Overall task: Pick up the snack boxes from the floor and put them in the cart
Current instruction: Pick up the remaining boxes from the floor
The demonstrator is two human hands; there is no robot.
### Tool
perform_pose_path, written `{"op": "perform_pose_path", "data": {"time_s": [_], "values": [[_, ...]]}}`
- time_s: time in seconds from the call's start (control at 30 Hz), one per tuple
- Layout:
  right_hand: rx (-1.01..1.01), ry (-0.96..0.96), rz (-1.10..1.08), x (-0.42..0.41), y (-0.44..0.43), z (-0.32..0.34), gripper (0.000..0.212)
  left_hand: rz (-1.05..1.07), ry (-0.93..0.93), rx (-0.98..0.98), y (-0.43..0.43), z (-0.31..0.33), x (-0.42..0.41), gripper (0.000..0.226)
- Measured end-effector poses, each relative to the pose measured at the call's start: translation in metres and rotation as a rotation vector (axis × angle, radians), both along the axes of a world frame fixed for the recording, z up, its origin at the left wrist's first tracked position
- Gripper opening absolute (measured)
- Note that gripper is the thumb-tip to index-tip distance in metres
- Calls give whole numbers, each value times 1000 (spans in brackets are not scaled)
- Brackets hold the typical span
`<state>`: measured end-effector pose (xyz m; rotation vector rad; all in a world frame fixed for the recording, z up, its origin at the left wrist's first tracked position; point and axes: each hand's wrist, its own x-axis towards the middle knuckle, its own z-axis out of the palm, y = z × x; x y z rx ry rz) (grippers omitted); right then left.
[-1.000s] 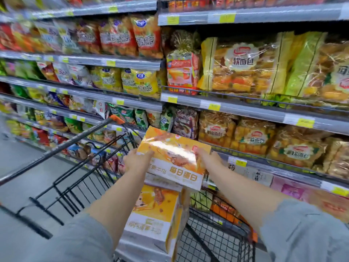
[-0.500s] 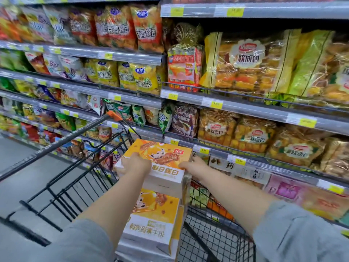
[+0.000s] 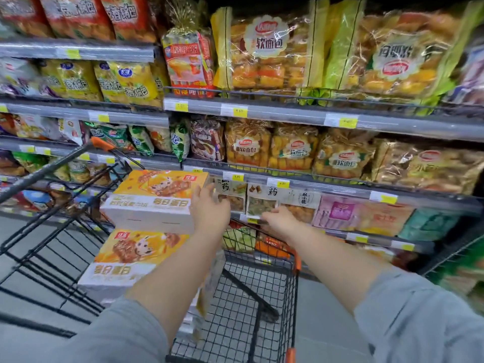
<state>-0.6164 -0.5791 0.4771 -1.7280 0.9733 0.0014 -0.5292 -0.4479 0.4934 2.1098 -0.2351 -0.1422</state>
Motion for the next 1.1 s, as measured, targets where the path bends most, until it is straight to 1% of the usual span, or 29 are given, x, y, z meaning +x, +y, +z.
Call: {"op": "perform_pose_path", "data": {"time_s": [0.07, 0.1, 0.13, 0.2, 0.27, 0.33, 0.37, 0.43, 0.47, 0.53, 0.63, 0.7, 0.77, 0.83, 0.9, 0.97, 1.0, 1.03, 1.07, 1.1], "values": [[-4, 3, -23, -31, -18, -13, 52, -41, 10, -40, -17, -6, -31, 46], [-1, 15, -37, -59, -31, -26, 46, -74, 34, -59, -31, -14, -58, 47], [-2, 6, -50, -64, -37, -32, 38, -98, 55, -84, -36, -16, -65, 48], [-7, 39, -93, -105, -55, -53, 30, -150, 118, -91, -55, -34, -104, 50], [-2, 31, -117, -148, -77, -78, 27, -191, 153, -75, -74, -57, -145, 51], [13, 61, -169, -198, -93, -104, 21, -224, 156, -67, -92, -84, -194, 48], [16, 83, -172, -219, -97, -113, 21, -237, 154, -66, -98, -96, -212, 45], [14, 121, -196, -272, -115, -143, 32, -269, 220, -71, -115, -122, -263, 41], [18, 132, -209, -295, -122, -158, 34, -283, 257, -56, -122, -135, -282, 41], [44, 184, -216, -338, -133, -187, 34, -325, 308, -11, -137, -169, -321, 43], [88, 229, -247, -394, -142, -234, 29, -350, 404, 53, -149, -224, -370, 45], [87, 267, -283, -425, -145, -269, 14, -365, 485, 102, -150, -262, -396, 46], [99, 292, -329, -448, -146, -315, 9, -382, 540, 114, -154, -306, -414, 46], [123, 328, -352, -467, -148, -363, 19, -384, 567, 127, -156, -351, -424, 46], [140, 317, -409, -488, -150, -414, 24, -398, 591, 140, -162, -405, -437, 45], [139, 327, -483, -509, -149, -463, 12, -410, 604, 169, -168, -454, -452, 45], [148, 319, -526, -519, -149, -488, 17, -426, 603, 179, -173, -480, -460, 45], [165, 310, -568, -529, -149, -510, 31, -442, 611, 189, -176, -501, -469, 45], [174, 309, -615, -541, -152, -535, 40, -471, 616, 201, -183, -527, -478, 45], [169, 327, -649, -550, -155, -555, 42, -502, 618, 224, -189, -548, -487, 46]]}}
